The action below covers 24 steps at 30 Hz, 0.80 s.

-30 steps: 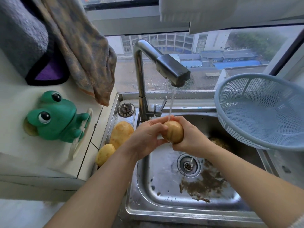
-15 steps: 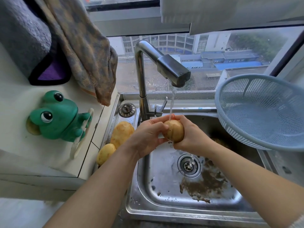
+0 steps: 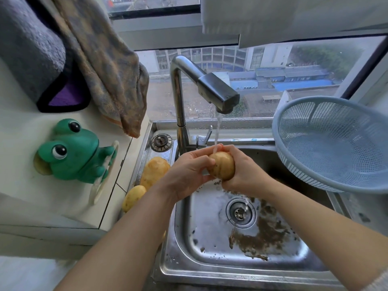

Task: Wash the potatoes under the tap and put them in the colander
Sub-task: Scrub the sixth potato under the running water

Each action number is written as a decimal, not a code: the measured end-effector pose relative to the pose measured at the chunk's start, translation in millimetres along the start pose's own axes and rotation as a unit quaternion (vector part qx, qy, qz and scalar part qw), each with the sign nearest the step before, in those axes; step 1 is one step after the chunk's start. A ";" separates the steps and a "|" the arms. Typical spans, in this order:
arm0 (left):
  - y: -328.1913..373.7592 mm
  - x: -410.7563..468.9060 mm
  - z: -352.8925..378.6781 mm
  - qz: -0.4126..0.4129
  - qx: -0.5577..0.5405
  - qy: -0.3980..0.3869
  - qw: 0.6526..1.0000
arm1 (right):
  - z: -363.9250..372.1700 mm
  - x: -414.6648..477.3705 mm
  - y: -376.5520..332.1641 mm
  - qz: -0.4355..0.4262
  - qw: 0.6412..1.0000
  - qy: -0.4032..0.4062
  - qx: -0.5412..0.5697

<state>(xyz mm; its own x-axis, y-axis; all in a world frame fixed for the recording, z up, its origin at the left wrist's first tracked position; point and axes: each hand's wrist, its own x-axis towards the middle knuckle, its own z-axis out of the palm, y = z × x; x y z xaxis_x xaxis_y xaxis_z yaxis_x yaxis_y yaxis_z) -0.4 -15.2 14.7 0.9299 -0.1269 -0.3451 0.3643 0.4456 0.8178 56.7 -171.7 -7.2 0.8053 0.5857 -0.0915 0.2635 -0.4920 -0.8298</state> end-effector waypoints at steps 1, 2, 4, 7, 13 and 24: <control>0.5 0.8 1.9 0.002 0.009 0.010 1.000 | 0.2 0.8 0.1 -0.002 1.000 0.007 -0.004; 1.1 1.6 3.2 0.002 0.013 0.017 1.000 | 0.0 1.3 0.2 -0.005 1.000 0.014 -0.008; 2.0 1.3 3.4 0.002 0.002 0.007 1.000 | -1.3 2.4 -0.2 -0.012 1.000 0.016 -0.008; 3.7 -0.1 2.1 0.006 -0.010 0.000 1.000 | -2.3 4.7 -0.7 -0.022 1.000 0.012 -0.017; 6.6 -1.5 2.0 0.016 -0.017 -0.003 1.000 | -3.5 7.9 -2.2 -0.034 0.999 0.018 -0.022; 5.3 0.0 4.0 0.033 0.001 0.010 0.999 | -3.5 9.4 -2.4 -0.045 0.998 0.026 -0.032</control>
<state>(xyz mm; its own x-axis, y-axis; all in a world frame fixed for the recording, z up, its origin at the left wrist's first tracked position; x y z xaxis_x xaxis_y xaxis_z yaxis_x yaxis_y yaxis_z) 1.8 -16.4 20.8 0.9506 -0.0796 -0.2999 0.3028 0.4499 0.8402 65.5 -167.2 -4.1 0.8026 0.5964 0.0116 0.3680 -0.4797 -0.7965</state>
